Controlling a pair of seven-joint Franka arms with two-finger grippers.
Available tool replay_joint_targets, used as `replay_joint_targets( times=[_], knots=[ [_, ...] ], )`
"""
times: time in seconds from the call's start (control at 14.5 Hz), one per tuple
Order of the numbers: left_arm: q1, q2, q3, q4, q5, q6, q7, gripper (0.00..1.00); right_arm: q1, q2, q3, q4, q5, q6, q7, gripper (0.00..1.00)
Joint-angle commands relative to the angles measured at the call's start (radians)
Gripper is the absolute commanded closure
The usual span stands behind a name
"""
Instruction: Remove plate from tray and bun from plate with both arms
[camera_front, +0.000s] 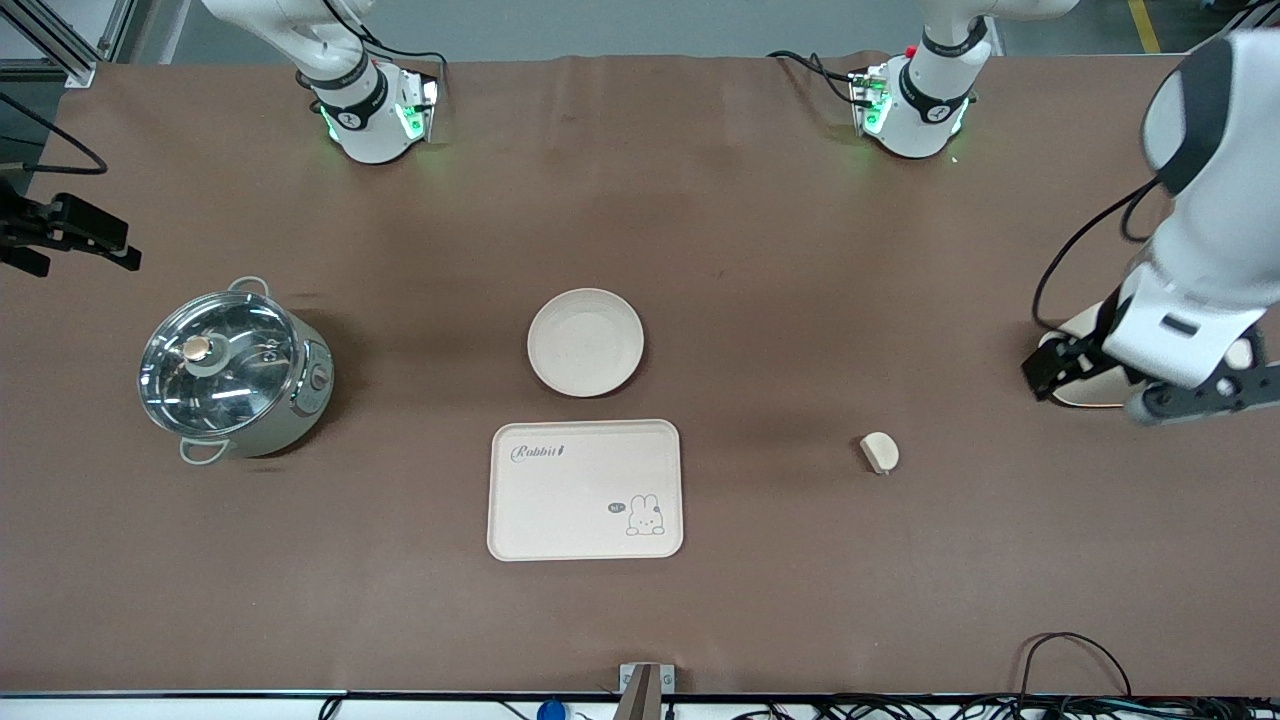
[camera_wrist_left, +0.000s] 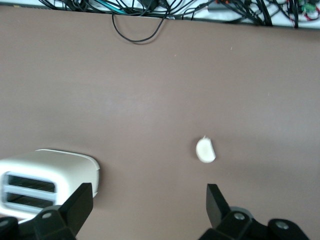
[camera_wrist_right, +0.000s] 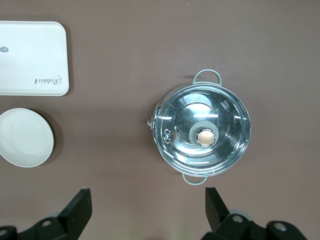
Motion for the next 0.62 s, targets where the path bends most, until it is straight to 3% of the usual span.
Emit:
replay_joint_targets(
  times=[0.0,0.28,0.55],
  knots=[
    [0.028,-0.097,-0.002,-0.028,-0.042,-0.121,0.120,0.00,0.000,-0.016,0.005,-0.019,0.011,0.010,0.004,0.00],
    [0.108,-0.174,-0.008,-0.047,-0.137,-0.173,0.255,0.00,0.000,-0.016,0.007,-0.020,0.011,0.019,0.006,0.00],
    [0.194,-0.275,-0.083,-0.133,-0.189,-0.219,0.256,0.00,0.000,-0.016,0.007,-0.020,0.012,0.017,0.007,0.00]
  ],
)
